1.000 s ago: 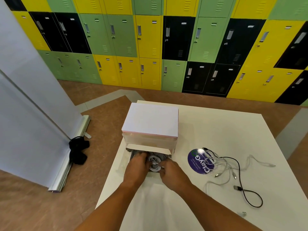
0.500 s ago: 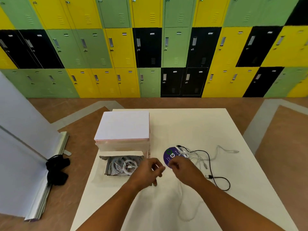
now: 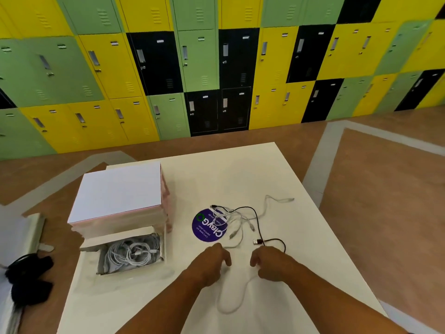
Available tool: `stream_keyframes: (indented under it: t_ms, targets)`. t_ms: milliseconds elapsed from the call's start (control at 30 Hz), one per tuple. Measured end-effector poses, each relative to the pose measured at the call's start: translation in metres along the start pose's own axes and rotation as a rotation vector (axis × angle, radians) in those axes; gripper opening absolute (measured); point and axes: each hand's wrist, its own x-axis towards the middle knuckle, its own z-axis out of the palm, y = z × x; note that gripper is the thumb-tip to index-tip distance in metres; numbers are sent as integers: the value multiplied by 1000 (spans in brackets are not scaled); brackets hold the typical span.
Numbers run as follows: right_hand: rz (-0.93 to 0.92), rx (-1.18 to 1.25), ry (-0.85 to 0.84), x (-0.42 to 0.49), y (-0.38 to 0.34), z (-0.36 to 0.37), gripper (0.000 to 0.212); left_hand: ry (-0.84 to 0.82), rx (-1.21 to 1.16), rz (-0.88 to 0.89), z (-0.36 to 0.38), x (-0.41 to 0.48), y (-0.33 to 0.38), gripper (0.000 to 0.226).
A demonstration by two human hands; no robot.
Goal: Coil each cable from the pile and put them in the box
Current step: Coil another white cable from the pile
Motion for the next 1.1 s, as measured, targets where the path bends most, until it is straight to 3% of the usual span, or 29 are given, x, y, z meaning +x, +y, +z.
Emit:
stream_keyframes:
  t_ms: [167,400,700,833,900,967,1100]
  targets:
    - [-11,-42,-24,3,3,-2,42,119,-20,41,-3,6,8,23]
    - [-45,35,-48,6,-11,-39,29,365,-335,32,-61,9,39,12]
    - [-91,1021,91,-15,-44,-106,23,650,-435,-15,-124,2,48,9]
    - [-137,1314,157,-19,-49,-129,66,755,-575,-38,-139,-1,48,19]
    - [-183,1350,192,-21,-54,-138,73,793,-621,-60,-144,-2,47,20]
    - [-250,1426,217,-27,-60,-145,64,844,-708,-83,-146,-3,44,21]
    - [-432,1460,316,-39,-75,-160,22,884,-753,-159,-148,-9,36,25]
